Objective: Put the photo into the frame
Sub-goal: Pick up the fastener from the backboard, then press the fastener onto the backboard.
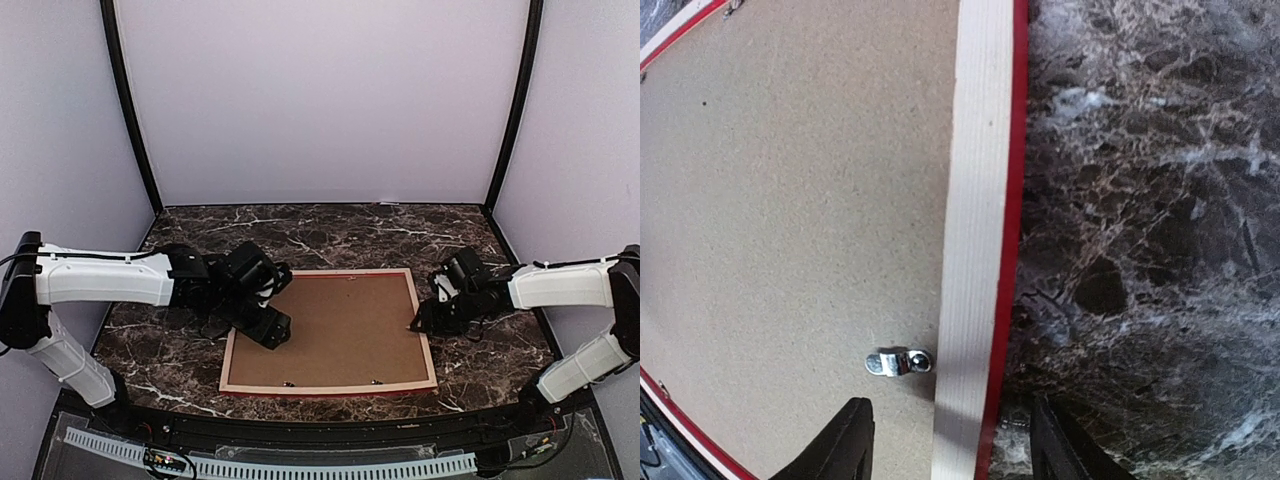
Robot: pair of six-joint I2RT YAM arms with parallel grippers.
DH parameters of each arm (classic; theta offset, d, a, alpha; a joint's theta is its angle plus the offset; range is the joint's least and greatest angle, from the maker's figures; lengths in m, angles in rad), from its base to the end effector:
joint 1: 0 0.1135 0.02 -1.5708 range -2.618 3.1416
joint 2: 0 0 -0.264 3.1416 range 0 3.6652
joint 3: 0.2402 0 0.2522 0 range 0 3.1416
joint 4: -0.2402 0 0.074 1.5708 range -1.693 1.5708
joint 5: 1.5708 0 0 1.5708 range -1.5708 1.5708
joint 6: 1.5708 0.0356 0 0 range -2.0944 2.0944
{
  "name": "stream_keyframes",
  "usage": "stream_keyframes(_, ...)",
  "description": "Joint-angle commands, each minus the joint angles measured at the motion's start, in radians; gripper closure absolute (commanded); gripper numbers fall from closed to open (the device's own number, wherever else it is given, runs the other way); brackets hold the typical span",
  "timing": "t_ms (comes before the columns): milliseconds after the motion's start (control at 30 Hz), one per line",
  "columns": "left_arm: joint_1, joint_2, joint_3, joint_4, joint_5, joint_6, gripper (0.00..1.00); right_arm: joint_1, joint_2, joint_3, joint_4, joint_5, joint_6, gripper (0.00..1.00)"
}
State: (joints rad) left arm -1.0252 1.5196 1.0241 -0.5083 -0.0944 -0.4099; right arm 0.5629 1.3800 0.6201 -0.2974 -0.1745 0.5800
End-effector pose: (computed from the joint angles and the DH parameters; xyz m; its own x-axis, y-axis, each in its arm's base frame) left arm 0.1634 -0.2627 0.2211 -0.7301 0.4382 -0.5243 0.5820 0.8009 -0.1411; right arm 0.2017 0.1346 0.1525 -0.9437 0.0427 -0.3280 -0.0962 0.9133 0.3957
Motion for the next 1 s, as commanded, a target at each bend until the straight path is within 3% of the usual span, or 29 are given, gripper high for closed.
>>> stream_keyframes(0,0.113,-0.064,0.010,-0.047,0.006,0.029,0.19,0.006,-0.003,0.050,-0.002,0.068,-0.008,0.46)
stream_keyframes(267,0.306,-0.044,0.018,-0.071,0.040,0.056,0.16,0.005,0.069,0.116,0.002,0.100,-0.027,0.48)
stream_keyframes(567,0.431,-0.025,-0.013,-0.074,0.054,0.076,0.16,0.002,0.132,0.160,-0.015,0.150,-0.047,0.57)
stream_keyframes(967,0.482,0.101,-0.001,-0.057,0.124,0.137,0.10,-0.001,0.145,0.144,-0.002,0.144,-0.051,0.85)
